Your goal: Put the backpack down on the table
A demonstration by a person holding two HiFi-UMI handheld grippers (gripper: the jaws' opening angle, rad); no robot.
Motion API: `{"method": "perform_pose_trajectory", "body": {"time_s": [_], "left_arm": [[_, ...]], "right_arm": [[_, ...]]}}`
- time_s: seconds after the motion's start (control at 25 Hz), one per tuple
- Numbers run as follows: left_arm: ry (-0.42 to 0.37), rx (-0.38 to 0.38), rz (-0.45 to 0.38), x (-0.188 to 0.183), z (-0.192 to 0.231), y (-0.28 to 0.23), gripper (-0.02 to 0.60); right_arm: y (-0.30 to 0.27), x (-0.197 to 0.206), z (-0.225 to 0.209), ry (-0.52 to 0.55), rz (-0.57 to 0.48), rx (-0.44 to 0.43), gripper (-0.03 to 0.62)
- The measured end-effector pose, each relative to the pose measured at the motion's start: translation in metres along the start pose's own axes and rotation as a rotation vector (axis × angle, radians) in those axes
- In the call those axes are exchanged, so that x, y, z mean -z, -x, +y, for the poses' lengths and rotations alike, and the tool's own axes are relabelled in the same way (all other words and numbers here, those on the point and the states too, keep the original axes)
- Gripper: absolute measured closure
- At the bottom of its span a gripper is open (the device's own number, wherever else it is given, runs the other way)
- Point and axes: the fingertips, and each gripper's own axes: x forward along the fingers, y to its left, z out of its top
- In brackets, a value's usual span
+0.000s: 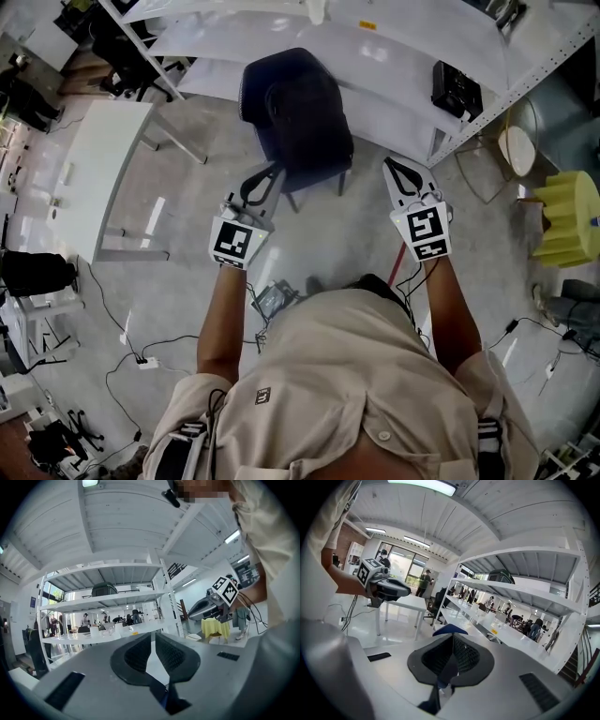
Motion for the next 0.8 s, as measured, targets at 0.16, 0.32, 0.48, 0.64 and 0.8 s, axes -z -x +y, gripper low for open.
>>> {"method": "perform_pose_trajectory", "body": {"time_s": [0.16, 0.32, 0.48, 0.64, 0.8], "left_arm": [[0.013, 0.005, -0.001, 0.003, 0.013, 0.001, 0.543], [0.022, 0.0, 0.011, 0.01, 0.026, -0.007, 0.543], [0.035, -0.005, 0.026, 0.019, 0.034, -0.02, 0.543], [0.032, -0.019, 0.05, 0.028, 0.05, -0.036, 0.543], [0.037, -0.039, 0.078, 0.038, 0.07, -0.06, 0.543]], "right_arm": [[-0.018, -0.008, 0.005, -0.001, 0.007, -0.008, 0.568], [-0.036, -0.01, -0.001, -0.007, 0.004, -0.014, 0.568], [-0.056, -0.004, -0.009, -0.017, 0.007, -0.029, 0.568], [-0.084, 0.004, -0.021, -0.033, 0.007, -0.047, 0.568], [-0.121, 0.009, -0.038, -0.05, -0.003, -0.072, 0.568]]}}
